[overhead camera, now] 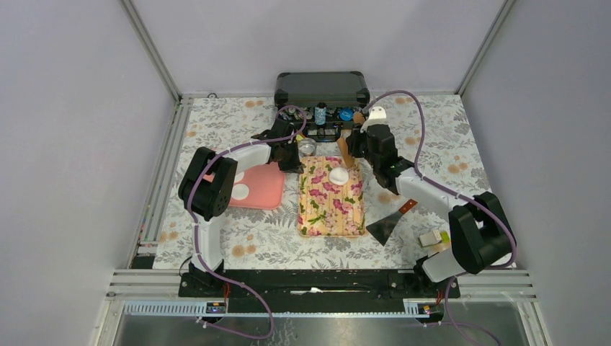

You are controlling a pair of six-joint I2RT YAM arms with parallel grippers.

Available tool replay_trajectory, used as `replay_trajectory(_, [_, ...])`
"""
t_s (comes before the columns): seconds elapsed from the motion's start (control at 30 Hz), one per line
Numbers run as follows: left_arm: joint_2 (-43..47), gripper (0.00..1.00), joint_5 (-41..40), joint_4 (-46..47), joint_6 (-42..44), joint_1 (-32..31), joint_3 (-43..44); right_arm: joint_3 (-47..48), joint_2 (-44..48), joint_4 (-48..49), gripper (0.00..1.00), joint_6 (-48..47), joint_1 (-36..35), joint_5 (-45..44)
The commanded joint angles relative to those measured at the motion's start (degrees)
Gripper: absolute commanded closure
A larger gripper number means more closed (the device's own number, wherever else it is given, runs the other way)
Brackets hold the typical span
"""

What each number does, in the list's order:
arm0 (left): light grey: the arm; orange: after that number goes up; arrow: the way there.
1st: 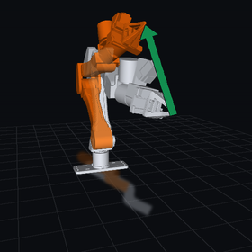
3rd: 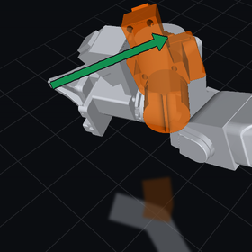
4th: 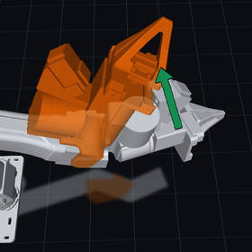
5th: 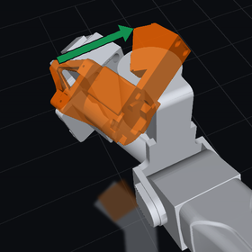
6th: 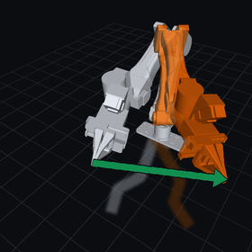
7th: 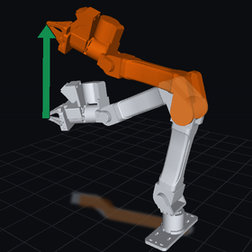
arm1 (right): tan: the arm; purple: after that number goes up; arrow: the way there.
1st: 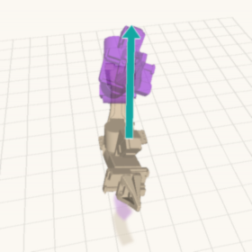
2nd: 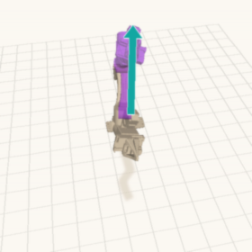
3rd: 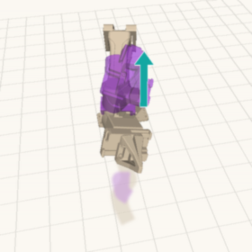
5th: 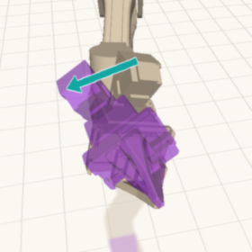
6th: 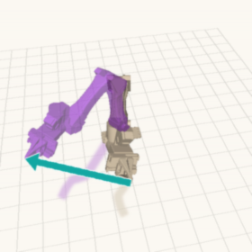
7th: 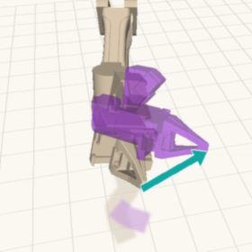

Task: Roll out the dumpling wrappers from the dough
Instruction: Flatten out the dough on the work surface.

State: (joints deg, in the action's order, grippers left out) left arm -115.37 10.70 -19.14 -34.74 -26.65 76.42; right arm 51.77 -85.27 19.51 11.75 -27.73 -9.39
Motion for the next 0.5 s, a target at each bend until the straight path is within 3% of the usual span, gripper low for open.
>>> replay_trajectory(0.0, [-1.68, 1.00, -0.86, -3.89, 0.71, -0.24, -0.73, -1.55, -0.83, 2.94, 1.00, 2.91, -2.60, -0.26])
replay_trajectory(0.47, [-1.44, 1.00, -0.74, -3.80, 0.69, 0.11, -0.96, -6.55, -7.91, -1.75, 1.00, 2.90, -5.65, -4.30])
